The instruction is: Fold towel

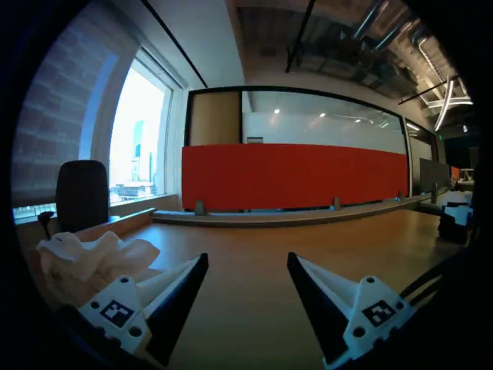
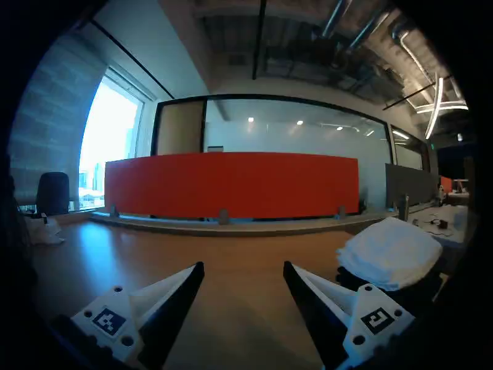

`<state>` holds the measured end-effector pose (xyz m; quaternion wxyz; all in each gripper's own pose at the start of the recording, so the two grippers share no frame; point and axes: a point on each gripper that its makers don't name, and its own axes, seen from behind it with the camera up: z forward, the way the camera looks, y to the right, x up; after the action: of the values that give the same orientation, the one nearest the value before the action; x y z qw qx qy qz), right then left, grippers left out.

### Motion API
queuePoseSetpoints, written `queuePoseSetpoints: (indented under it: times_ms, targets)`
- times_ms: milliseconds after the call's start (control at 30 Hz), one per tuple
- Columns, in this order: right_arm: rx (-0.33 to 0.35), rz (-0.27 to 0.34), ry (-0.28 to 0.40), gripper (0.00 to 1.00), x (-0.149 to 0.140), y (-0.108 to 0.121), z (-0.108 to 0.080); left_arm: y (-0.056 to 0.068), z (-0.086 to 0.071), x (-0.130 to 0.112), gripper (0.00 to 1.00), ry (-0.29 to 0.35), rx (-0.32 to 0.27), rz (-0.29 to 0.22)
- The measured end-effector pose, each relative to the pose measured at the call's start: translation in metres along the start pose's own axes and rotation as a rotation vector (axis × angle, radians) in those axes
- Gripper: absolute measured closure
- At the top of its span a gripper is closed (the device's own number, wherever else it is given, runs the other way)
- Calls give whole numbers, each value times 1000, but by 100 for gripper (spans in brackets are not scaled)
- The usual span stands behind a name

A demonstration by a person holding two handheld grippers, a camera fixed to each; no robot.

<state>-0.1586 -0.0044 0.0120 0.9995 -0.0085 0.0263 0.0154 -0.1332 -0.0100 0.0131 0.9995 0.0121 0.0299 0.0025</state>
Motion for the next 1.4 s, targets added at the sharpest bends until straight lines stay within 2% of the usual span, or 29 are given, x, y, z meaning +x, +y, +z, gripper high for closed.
queuePoseSetpoints:
  times_ms: [1400]
  targets:
    - [0, 0, 0, 0, 0, 1, 0, -1, -1, 5, 5, -2, 0, -2]
